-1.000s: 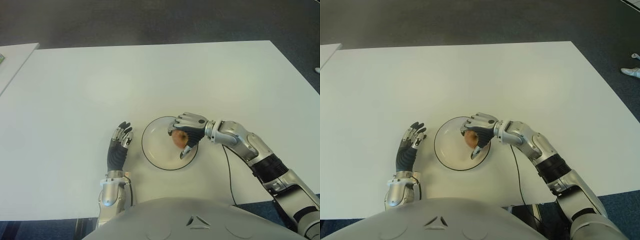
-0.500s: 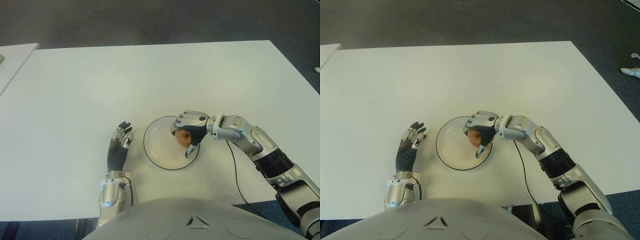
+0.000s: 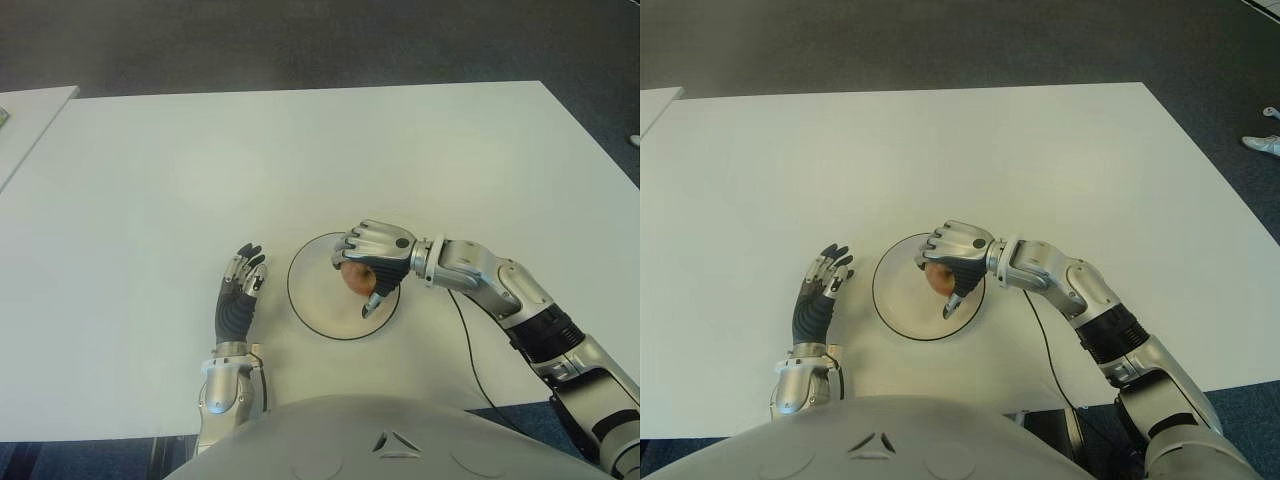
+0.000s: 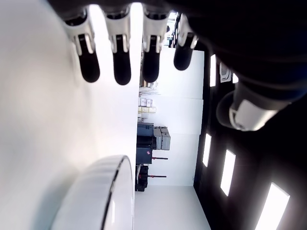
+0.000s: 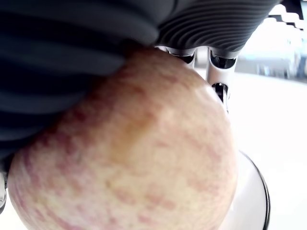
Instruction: Put the apples into the plate.
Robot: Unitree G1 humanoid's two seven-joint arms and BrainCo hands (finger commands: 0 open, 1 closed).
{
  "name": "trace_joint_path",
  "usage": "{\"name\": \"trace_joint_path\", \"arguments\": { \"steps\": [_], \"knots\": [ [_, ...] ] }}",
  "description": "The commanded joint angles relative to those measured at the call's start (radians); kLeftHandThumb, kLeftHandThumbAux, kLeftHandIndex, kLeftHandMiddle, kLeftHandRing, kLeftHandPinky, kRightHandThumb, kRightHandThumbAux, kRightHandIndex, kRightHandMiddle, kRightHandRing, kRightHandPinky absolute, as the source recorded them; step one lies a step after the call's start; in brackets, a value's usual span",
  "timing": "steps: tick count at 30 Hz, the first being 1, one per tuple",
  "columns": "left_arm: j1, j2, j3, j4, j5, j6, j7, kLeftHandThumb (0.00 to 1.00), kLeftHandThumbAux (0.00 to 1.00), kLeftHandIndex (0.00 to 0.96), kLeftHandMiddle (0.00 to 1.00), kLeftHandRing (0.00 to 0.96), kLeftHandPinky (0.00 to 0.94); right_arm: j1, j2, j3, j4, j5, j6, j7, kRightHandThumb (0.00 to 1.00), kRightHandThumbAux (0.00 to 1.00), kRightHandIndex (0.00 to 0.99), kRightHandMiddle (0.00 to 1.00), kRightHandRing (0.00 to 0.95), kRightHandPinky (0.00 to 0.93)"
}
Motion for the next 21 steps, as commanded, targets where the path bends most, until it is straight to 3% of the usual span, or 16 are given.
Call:
{"name": "trace_joint_path", "arguments": {
  "steps": [1, 4, 8, 21],
  "knots": [
    [-0.014, -0.014, -0.008, 0.029, 0.003, -0.001, 0.013, 0.100, 0.496, 0.141, 0.175, 0.186, 0.208, 0.005, -0.016, -0.002, -0.003, -0.068, -0.016, -0.058, 0.267, 0.543, 0.203, 0.306, 0.254, 0.194],
    [-0.022, -0.015, -0.007, 0.041, 0.006, -0.008, 0.016, 0.101, 0.496, 0.143, 0.176, 0.185, 0.204, 0.001, -0.024, -0.005, -0.041, -0.078, -0.017, -0.045, 0.187, 0.516, 0.136, 0.200, 0.148, 0.084],
    [-0.038, -0.021, -0.006, 0.059, 0.014, -0.019, 0.028, 0.110, 0.477, 0.148, 0.176, 0.180, 0.196, -0.007, -0.034, -0.004, -0.042, -0.099, -0.023, -0.053, 0.109, 0.491, 0.074, 0.114, 0.064, 0.017],
    [-0.069, -0.016, -0.004, 0.118, -0.005, -0.058, 0.032, 0.091, 0.467, 0.142, 0.171, 0.167, 0.172, 0.000, -0.044, -0.022, -0.055, -0.070, -0.023, -0.044, 0.045, 0.444, 0.014, 0.048, 0.002, 0.000]
  ]
}}
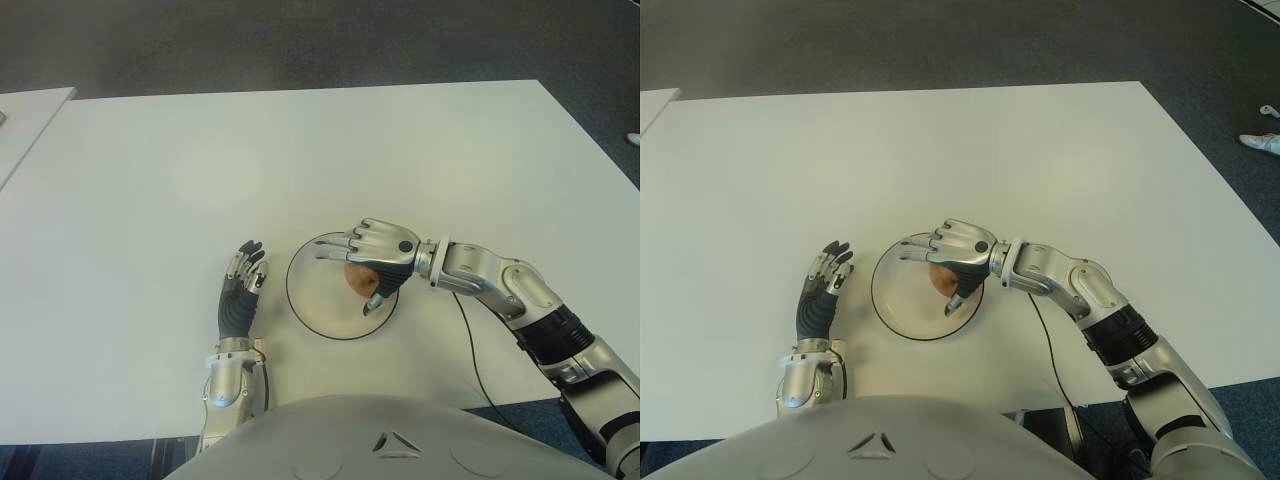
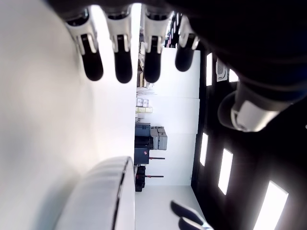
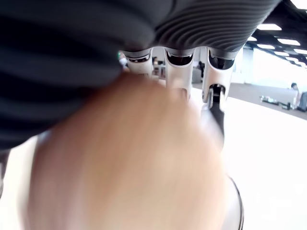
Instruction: Put the apples into the plate.
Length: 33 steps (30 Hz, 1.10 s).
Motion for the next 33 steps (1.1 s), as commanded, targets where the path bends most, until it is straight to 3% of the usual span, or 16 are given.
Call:
{"name": "trace_joint_path", "arguments": {
  "steps": [1, 24, 29, 33],
  "knots": [
    [-0.019, -0.018, -0.006, 0.038, -0.016, 0.005, -0.001, 0.089, 0.470, 0.141, 0.171, 0.167, 0.173, -0.001, -0.008, -0.011, -0.001, 0.015, -0.006, 0.006, 0.042, 0.439, 0.011, 0.045, 0.001, 0.000],
    [-0.027, -0.013, -0.009, 0.056, -0.023, -0.009, -0.001, 0.102, 0.471, 0.139, 0.164, 0.160, 0.167, 0.004, -0.005, -0.041, 0.030, 0.089, -0.034, -0.017, 0.043, 0.348, 0.000, 0.001, 0.000, 0.000],
    [-0.030, -0.015, -0.012, 0.062, -0.015, -0.013, 0.006, 0.092, 0.478, 0.140, 0.167, 0.160, 0.163, 0.022, 0.009, -0.084, 0.044, 0.200, -0.019, -0.014, 0.060, 0.344, 0.024, 0.024, 0.000, 0.000],
    [-0.031, -0.018, -0.014, 0.062, -0.010, -0.016, 0.011, 0.093, 0.472, 0.145, 0.168, 0.161, 0.173, 0.036, 0.035, -0.148, 0.155, 0.466, 0.002, 0.031, 0.083, 0.343, 0.063, 0.057, 0.010, 0.018]
  ]
}}
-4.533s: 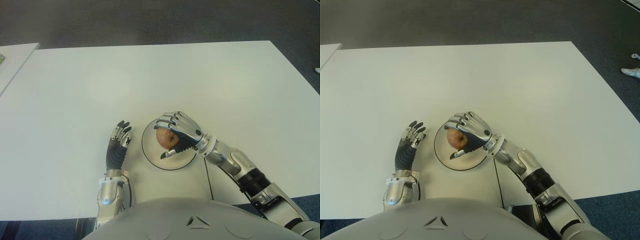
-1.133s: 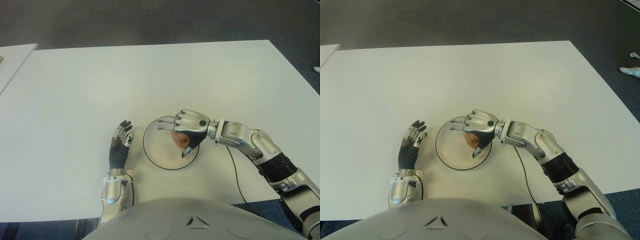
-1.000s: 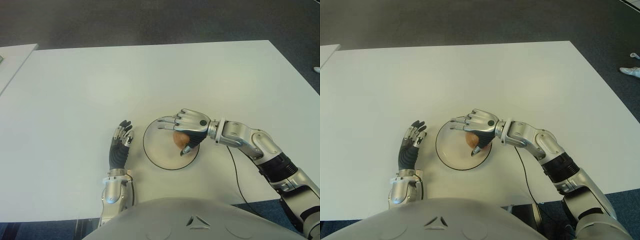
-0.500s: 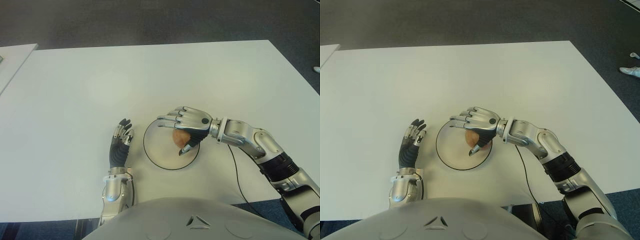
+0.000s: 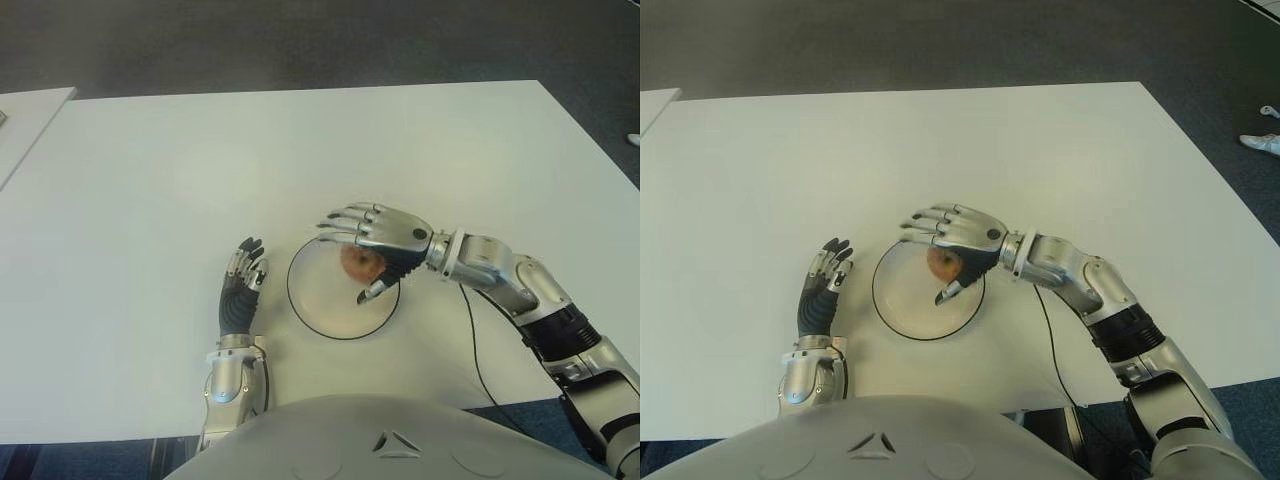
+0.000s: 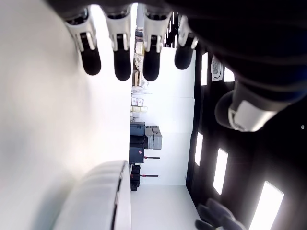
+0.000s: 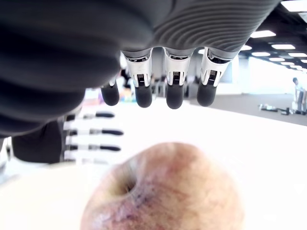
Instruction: Put the apples into the plate.
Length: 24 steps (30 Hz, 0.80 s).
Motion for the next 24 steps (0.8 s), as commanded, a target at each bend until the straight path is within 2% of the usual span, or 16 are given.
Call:
{"name": "trace_joint_path", "arguments": {
  "steps": [1, 2, 3, 4, 5, 6, 7, 10, 17, 24],
  "knots": [
    [-0.003, -0.027, -0.014, 0.022, 0.010, 0.012, 0.015, 0.095, 0.468, 0.146, 0.168, 0.162, 0.177, 0.036, 0.036, -0.087, 0.171, 0.307, 0.015, 0.040, 0.091, 0.345, 0.074, 0.066, 0.018, 0.031],
    [-0.002, -0.029, -0.015, 0.021, 0.015, 0.010, 0.019, 0.097, 0.465, 0.147, 0.169, 0.163, 0.181, 0.054, 0.059, -0.117, 0.233, 0.412, 0.020, 0.054, 0.102, 0.353, 0.082, 0.075, 0.028, 0.047],
    [0.000, -0.029, -0.015, 0.018, 0.017, 0.009, 0.020, 0.099, 0.458, 0.149, 0.170, 0.165, 0.188, 0.067, 0.075, -0.135, 0.267, 0.477, 0.026, 0.065, 0.131, 0.376, 0.095, 0.092, 0.048, 0.076],
    [0.002, -0.030, -0.015, 0.014, 0.019, 0.008, 0.023, 0.101, 0.454, 0.150, 0.172, 0.167, 0.192, 0.078, 0.121, -0.174, 0.340, 0.592, 0.059, 0.104, 0.149, 0.390, 0.104, 0.104, 0.061, 0.094],
    [0.003, -0.030, -0.015, 0.011, 0.020, 0.007, 0.024, 0.102, 0.453, 0.151, 0.172, 0.168, 0.193, 0.082, 0.152, -0.197, 0.386, 0.664, 0.081, 0.131, 0.173, 0.414, 0.112, 0.117, 0.074, 0.102],
    [0.005, -0.030, -0.014, 0.009, 0.020, 0.006, 0.024, 0.102, 0.452, 0.151, 0.173, 0.168, 0.193, 0.075, 0.205, -0.236, 0.465, 0.737, 0.113, 0.157, 0.182, 0.422, 0.115, 0.122, 0.079, 0.105],
    [0.007, -0.029, -0.013, 0.008, 0.019, 0.006, 0.024, 0.102, 0.454, 0.153, 0.174, 0.169, 0.197, 0.068, 0.240, -0.261, 0.518, 0.784, 0.133, 0.173, 0.198, 0.450, 0.123, 0.132, 0.089, 0.107],
    [0.016, -0.024, -0.006, -0.003, 0.015, 0.018, 0.021, 0.101, 0.456, 0.156, 0.176, 0.171, 0.201, 0.102, 0.317, -0.325, 0.522, 0.904, 0.239, 0.168, 0.213, 0.505, 0.137, 0.146, 0.098, 0.093],
    [0.024, -0.010, 0.010, -0.008, -0.002, 0.030, 0.009, 0.096, 0.454, 0.150, 0.170, 0.170, 0.198, 0.197, 0.410, -0.408, 0.534, 1.008, 0.309, 0.115, 0.199, 0.573, 0.166, 0.160, 0.104, 0.113],
    [0.023, 0.002, 0.024, -0.003, -0.018, 0.024, -0.005, 0.072, 0.464, 0.137, 0.158, 0.157, 0.182, 0.280, 0.474, -0.429, 0.486, 1.019, 0.313, 0.094, 0.203, 0.593, 0.189, 0.166, 0.118, 0.149]
  ]
}}
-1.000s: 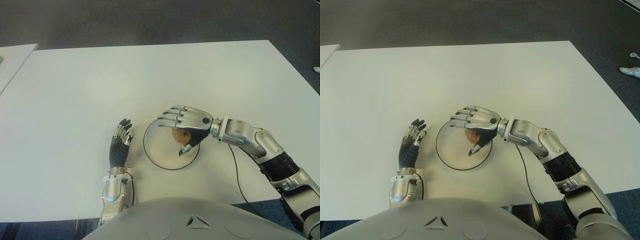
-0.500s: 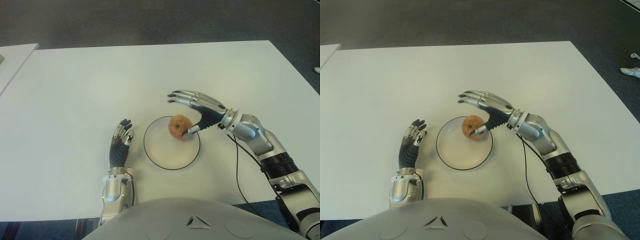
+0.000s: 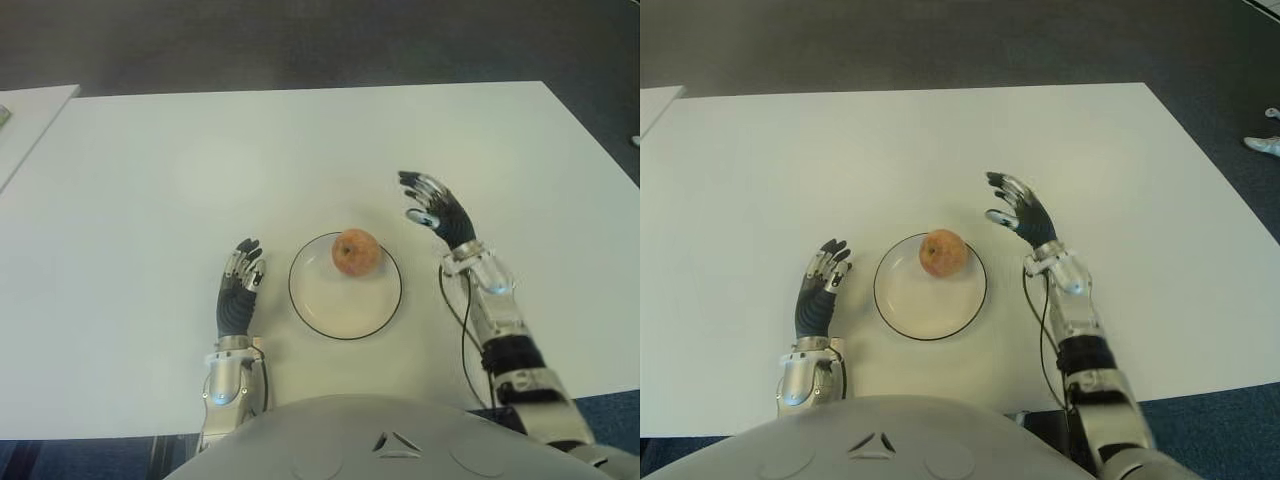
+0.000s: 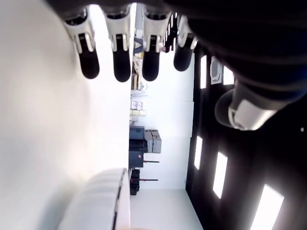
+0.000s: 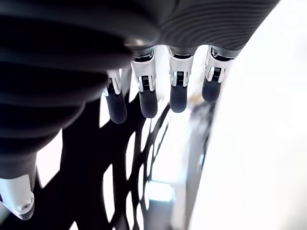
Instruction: Put the apples into the plate.
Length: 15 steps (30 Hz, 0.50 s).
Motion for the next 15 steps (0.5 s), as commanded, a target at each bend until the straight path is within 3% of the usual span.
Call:
{"name": "trace_joint_path", "arguments": {
  "steps": [1, 8, 15],
  "knots": [
    [0.011, 0.004, 0.013, 0.009, -0.015, 0.025, -0.006, 0.066, 0.465, 0.133, 0.156, 0.155, 0.181, 0.093, 0.068, -0.037, 0.020, 0.043, 0.057, -0.008, 0.206, 0.594, 0.194, 0.168, 0.122, 0.153],
    [0.012, 0.015, 0.023, 0.009, -0.024, 0.024, -0.017, 0.041, 0.487, 0.120, 0.150, 0.150, 0.179, 0.092, 0.096, -0.069, 0.023, 0.039, 0.076, 0.005, 0.228, 0.589, 0.209, 0.174, 0.134, 0.160],
    [0.017, 0.019, 0.031, 0.003, -0.025, 0.025, -0.023, 0.039, 0.497, 0.127, 0.153, 0.157, 0.194, 0.096, 0.114, -0.083, 0.067, 0.025, 0.045, 0.031, 0.227, 0.601, 0.203, 0.201, 0.172, 0.201]
  ]
}}
